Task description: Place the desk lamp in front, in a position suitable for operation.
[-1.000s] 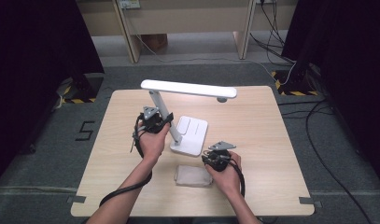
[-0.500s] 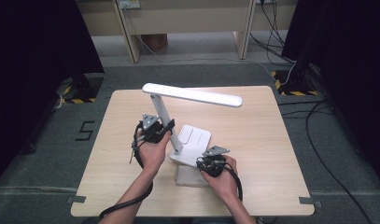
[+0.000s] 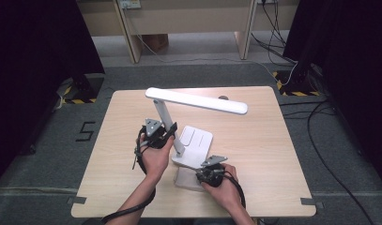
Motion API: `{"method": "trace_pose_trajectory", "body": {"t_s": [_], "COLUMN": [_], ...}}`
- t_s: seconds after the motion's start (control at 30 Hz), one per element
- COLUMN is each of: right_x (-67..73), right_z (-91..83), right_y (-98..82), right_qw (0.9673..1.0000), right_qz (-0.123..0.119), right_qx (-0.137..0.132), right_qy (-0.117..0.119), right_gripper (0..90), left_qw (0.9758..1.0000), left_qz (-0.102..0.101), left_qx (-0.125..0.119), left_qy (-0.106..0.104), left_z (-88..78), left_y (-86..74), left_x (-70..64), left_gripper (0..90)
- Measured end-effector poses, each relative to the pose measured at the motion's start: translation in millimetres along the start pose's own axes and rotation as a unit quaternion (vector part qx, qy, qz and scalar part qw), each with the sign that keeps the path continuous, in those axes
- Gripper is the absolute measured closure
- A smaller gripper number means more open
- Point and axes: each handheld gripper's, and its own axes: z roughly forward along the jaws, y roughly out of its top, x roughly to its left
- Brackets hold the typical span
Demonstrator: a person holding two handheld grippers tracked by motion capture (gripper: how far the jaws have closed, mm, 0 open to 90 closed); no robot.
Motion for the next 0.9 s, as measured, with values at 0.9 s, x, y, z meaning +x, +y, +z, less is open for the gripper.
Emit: {"method": "trace_pose_trajectory", "body": {"t_s": [0.9], "right_x": [-10.4], "right_z": [2.9], "right_y": [1.1], "right_qw": [0.9983], "right_qz": [0.017], "right_qx": [0.002], "right_qy": [-0.056], "right_gripper": [55.8], "left_qw": [0.9998], "left_qz": [-0.003], "left_qx": [-0.001], "left_qy": [-0.018], "left_z": [-5.0], "left_y": [-12.0], "left_x": [-5.7], "left_gripper": [75.1]}}
